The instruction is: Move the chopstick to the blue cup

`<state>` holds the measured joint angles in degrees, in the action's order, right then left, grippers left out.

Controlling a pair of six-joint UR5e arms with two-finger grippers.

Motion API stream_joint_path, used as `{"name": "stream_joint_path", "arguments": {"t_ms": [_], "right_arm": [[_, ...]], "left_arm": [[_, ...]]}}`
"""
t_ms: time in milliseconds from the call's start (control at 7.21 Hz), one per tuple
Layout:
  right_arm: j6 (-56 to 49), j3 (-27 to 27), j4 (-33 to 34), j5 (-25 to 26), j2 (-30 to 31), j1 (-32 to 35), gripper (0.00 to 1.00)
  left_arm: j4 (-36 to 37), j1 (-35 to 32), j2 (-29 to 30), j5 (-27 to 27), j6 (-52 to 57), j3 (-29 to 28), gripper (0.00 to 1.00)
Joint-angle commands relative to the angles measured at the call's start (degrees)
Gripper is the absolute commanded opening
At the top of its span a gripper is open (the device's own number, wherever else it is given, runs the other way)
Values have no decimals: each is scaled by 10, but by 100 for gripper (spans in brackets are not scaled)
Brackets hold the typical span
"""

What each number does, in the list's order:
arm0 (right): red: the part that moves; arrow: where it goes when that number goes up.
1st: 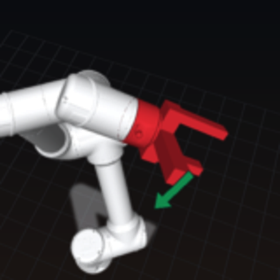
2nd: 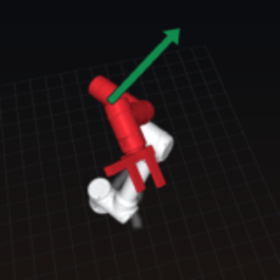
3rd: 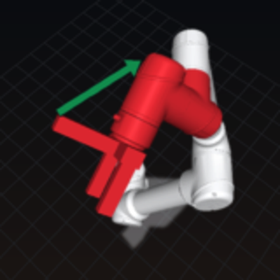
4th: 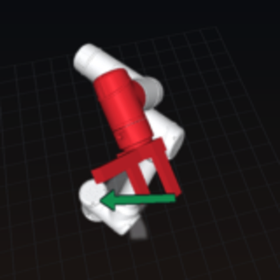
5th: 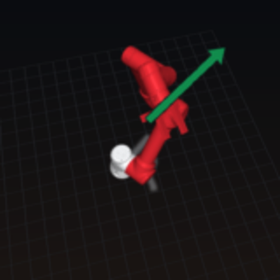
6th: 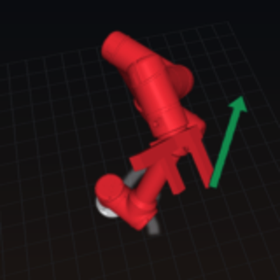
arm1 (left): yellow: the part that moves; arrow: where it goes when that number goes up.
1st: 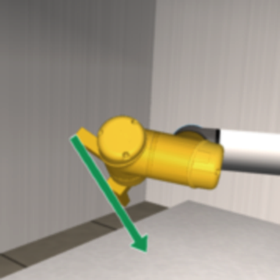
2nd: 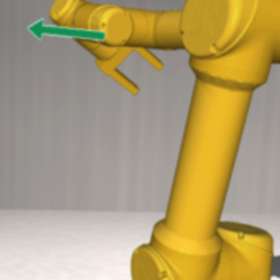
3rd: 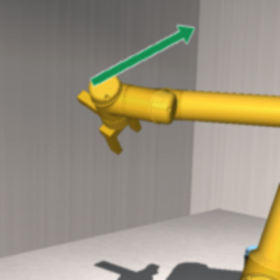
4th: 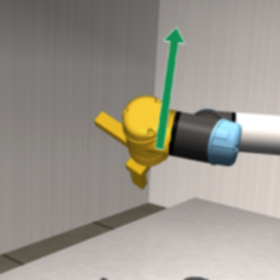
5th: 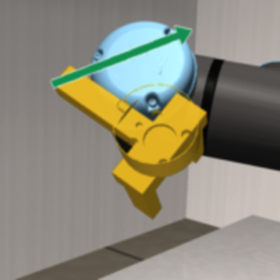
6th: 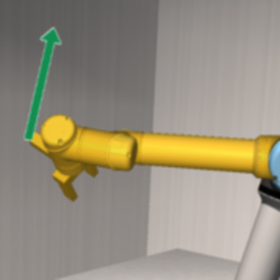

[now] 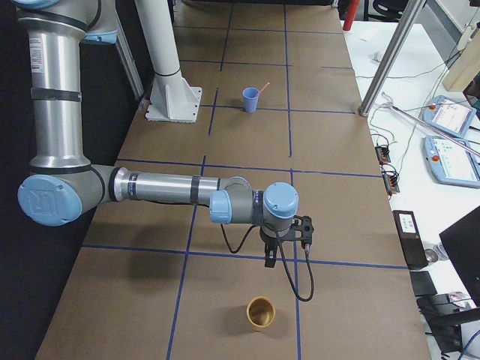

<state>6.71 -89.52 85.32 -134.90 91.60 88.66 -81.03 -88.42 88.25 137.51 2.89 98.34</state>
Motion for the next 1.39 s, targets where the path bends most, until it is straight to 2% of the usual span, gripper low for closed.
{"name": "stream_joint_path", "arguments": {"t_ms": [0, 277, 555, 1248], "right_arm": [[3, 1, -6, -1, 1, -2, 100], [1, 0, -6, -5, 1, -4, 100], [1, -2, -5, -34, -1, -6, 100], [1, -3, -5, -35, -3, -6, 100]], "left_arm": [[1, 0, -1, 0, 0, 0, 100], [0, 0, 1, 0, 1, 0, 100], [0, 0, 1, 0, 1, 4, 100], [0, 1, 8, -1, 0, 26, 100]]}}
